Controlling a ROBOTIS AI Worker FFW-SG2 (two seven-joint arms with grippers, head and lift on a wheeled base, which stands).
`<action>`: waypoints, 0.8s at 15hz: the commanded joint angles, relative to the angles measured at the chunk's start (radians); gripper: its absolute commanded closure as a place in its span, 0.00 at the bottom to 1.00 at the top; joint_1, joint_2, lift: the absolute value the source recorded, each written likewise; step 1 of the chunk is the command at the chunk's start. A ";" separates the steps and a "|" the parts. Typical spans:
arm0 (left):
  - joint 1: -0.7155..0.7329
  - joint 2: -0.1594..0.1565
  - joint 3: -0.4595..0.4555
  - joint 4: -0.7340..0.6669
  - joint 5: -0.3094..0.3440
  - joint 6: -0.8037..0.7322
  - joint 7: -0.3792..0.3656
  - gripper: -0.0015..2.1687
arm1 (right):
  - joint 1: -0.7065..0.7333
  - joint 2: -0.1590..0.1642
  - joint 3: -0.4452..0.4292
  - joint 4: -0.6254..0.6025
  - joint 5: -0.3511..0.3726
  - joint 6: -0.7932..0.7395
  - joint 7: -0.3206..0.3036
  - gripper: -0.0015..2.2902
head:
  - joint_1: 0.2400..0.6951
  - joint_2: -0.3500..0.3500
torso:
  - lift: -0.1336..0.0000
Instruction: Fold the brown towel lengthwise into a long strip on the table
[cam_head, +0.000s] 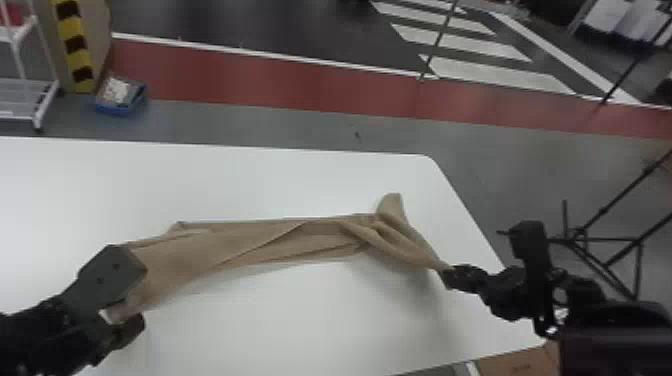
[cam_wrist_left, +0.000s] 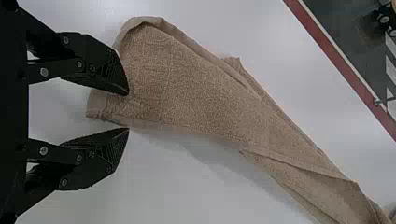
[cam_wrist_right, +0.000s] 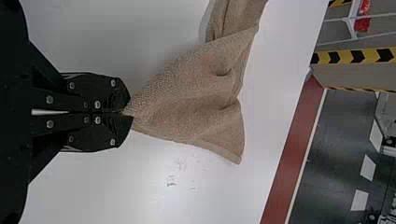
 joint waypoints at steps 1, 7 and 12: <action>0.007 0.003 0.008 -0.005 -0.003 0.009 -0.010 0.33 | -0.005 0.000 0.002 0.003 0.000 0.002 0.000 0.93 | 1.00 0.00 | 0.31; 0.015 0.005 0.037 -0.031 -0.006 0.013 -0.027 0.66 | -0.015 0.000 -0.008 -0.005 -0.002 0.002 0.002 0.93 | 1.00 0.00 | 0.31; 0.037 0.005 0.203 -0.244 0.052 0.077 -0.154 0.66 | -0.110 -0.015 -0.006 -0.072 -0.003 0.098 0.002 0.93 | 1.00 0.00 | 0.31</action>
